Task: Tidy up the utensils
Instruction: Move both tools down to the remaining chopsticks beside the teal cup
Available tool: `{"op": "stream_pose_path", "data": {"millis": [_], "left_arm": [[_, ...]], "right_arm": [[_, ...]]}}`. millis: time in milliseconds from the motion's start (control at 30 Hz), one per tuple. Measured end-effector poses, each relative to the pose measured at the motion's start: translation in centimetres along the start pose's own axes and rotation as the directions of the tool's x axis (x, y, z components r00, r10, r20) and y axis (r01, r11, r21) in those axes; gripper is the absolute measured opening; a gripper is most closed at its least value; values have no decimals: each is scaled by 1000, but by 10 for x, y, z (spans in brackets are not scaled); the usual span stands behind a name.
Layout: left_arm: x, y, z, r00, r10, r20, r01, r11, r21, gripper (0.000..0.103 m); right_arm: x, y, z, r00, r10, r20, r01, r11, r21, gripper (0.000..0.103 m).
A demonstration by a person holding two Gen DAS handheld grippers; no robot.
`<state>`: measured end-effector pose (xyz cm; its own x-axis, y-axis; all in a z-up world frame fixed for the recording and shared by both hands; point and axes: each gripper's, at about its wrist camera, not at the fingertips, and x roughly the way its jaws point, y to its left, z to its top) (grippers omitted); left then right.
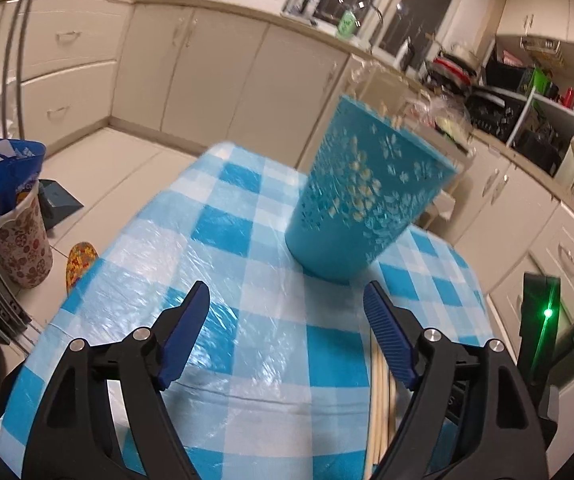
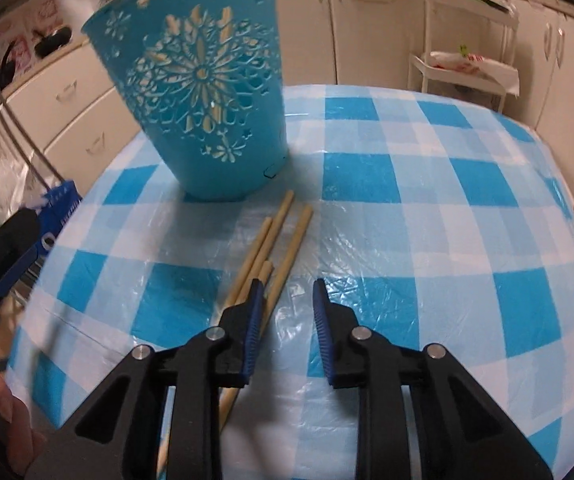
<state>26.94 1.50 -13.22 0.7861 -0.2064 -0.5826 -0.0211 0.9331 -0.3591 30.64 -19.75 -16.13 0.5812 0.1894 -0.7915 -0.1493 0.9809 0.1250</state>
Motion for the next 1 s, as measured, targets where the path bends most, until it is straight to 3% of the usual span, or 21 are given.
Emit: {"op": "stream_pose_path", "data": {"millis": [100,200,367,500,667,867,1000], "left_arm": [[12,-12,-1,998,-5,-62,6,999,31,76],[26,-32,-3,993,13,-121,1,994,108,76],[52,-67,-14,977,83,-198,-29,964,263,76],[65,-84,-21,963,135,-232,-55,945,323,76],[78,-94,-26,946,209,-247,-107,923,370,73],[85,-89,-31,928,267,-258,-168,922,349,66],[84,-93,-36,931,268,-247,-172,920,351,59]], "right_arm": [[-3,3,-4,1000,-6,-22,3,991,-131,22],[-10,-7,-10,999,0,-36,-6,988,-157,18],[-27,-44,-24,999,45,-26,-47,995,-93,10],[-32,-57,-29,995,102,-16,-102,994,-36,9],[-32,-61,-28,991,129,-15,-129,992,-11,9],[-31,-61,-27,990,139,-19,-139,990,-13,9],[-27,-51,-24,989,148,-30,-149,988,-41,10]]}}
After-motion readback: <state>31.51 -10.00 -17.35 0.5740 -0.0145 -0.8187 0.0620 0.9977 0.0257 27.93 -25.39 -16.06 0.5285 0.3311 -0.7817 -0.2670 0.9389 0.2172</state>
